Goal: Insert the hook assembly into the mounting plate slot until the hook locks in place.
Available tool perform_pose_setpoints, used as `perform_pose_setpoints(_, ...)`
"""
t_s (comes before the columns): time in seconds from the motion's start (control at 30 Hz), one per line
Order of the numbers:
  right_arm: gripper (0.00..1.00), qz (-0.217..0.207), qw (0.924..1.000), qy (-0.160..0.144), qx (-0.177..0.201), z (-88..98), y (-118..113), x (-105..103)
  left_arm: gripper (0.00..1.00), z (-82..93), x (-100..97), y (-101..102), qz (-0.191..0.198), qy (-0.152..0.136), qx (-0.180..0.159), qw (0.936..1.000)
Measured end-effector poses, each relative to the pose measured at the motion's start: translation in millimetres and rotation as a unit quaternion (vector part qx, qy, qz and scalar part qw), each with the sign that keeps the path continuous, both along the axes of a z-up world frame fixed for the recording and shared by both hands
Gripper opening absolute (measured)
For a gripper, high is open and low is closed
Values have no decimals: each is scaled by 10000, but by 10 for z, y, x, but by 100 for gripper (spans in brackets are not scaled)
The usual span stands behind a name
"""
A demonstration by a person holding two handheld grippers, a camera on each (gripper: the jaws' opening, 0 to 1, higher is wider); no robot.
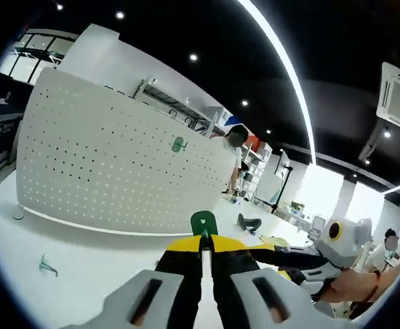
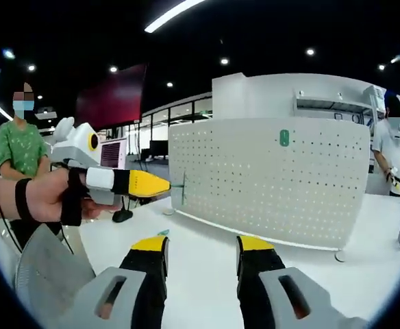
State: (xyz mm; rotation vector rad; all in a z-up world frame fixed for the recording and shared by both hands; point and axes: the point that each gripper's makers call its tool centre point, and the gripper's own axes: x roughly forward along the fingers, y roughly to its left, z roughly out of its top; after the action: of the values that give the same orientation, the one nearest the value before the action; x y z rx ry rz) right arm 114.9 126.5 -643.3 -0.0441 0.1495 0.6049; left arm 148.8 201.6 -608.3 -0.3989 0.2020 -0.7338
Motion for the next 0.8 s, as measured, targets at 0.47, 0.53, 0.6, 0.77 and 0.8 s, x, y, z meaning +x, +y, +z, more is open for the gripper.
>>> perform_pose_setpoints(0.47,49,-265,9995,150,34,-78,-194,-4,3,131,263,-35,319,-357,656,9967)
perform_pose_setpoints(0.53,52,-264,9995,151,25,-80,-202,0,3,124,291,-55,310,-376,781,9958)
perform_pose_setpoints(0.6,55,-281,9994,190,-98,-114,-233,11,3,131,311,-65,333,-406,815,9953)
perform_pose_setpoints(0.77,60,-385,9988,270,-148,-161,-329,38,3,156,381,-92,381,-453,946,9938)
perform_pose_setpoints(0.8,59,-384,9988,277,-138,-160,-339,38,3,162,390,-93,387,-461,958,9936)
